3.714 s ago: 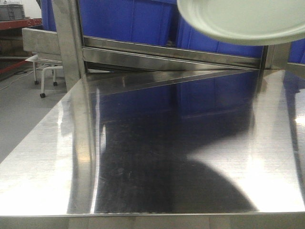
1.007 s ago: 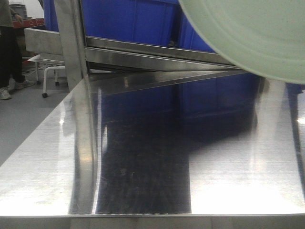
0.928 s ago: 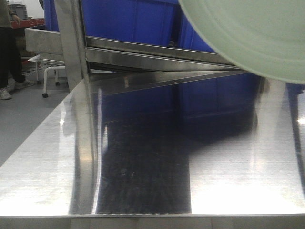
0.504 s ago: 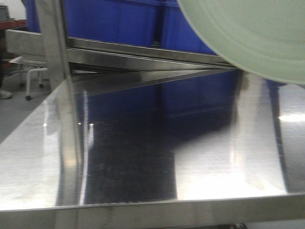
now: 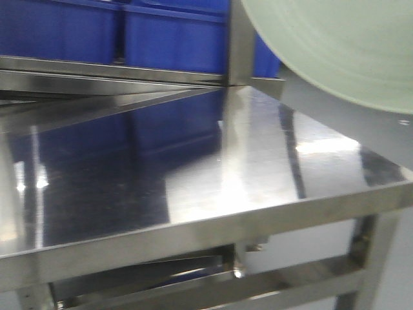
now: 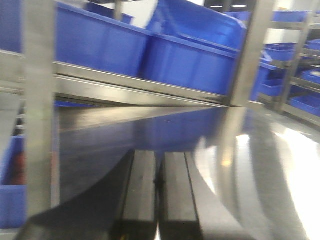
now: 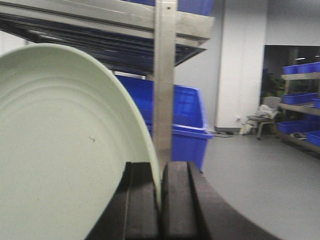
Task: Place green plate on second shelf with right arm
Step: 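Hold the plate in the right gripper while backing away from the table, then drive across the floor carrying the plate in the right gripper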
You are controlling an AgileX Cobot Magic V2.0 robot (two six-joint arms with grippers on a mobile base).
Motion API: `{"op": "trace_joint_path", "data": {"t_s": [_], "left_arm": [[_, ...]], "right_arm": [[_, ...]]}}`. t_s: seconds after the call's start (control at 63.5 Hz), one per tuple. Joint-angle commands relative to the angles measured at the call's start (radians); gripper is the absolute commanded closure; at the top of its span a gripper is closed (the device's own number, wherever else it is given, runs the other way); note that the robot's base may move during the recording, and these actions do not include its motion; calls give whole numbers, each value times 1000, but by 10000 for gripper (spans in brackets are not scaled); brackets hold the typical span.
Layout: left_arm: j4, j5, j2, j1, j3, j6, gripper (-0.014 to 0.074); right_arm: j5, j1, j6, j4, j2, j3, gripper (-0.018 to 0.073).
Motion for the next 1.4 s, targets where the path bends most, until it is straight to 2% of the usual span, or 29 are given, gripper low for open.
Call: {"op": "trace_joint_path", "data": {"t_s": [0.0, 1.385], "left_arm": [[-7, -89, -16, -4, 41, -3, 466], [-7, -89, -16, -4, 41, -3, 466]], "right_arm": [[-105, -3, -2, -6, 6, -32, 508], [-105, -3, -2, -6, 6, -32, 508]]}}
